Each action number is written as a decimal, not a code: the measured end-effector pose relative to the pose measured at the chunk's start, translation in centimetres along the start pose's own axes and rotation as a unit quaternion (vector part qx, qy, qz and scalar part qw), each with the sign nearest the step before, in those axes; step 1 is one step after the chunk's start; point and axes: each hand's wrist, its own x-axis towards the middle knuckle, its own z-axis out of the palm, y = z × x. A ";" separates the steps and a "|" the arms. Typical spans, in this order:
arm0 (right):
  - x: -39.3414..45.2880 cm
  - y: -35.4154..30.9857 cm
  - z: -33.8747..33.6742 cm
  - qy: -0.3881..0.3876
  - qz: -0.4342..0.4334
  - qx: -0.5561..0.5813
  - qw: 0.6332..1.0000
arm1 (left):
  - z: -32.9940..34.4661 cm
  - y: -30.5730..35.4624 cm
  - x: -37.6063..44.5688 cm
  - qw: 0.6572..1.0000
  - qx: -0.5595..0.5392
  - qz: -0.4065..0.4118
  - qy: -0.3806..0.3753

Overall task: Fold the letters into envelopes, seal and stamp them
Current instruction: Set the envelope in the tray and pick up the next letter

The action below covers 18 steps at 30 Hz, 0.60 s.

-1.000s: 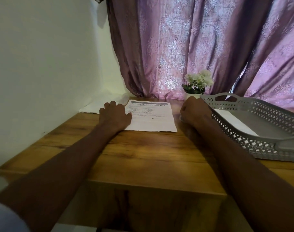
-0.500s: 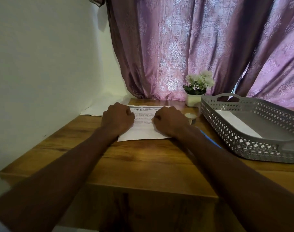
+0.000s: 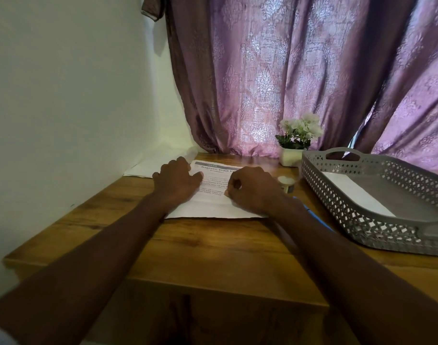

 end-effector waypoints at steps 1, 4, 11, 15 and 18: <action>0.0 0.0 0.0 -0.003 0.001 0.001 1.000 | -0.1 0.1 0.2 0.999 -0.039 -0.005 -0.001; 0.0 0.1 0.1 0.000 0.002 0.006 1.000 | -0.3 0.5 0.9 0.978 -0.201 -0.049 -0.004; 0.0 0.2 0.6 0.013 0.000 0.019 1.000 | -0.1 -0.7 1.2 0.991 -0.117 -0.045 0.043; 0.1 0.3 1.1 -0.002 -0.018 0.005 1.000 | 0.7 -0.7 0.1 0.997 0.048 -0.013 0.051; 0.1 0.3 1.2 0.001 -0.018 0.007 1.000 | 0.6 -0.6 0.2 0.997 0.058 -0.014 0.057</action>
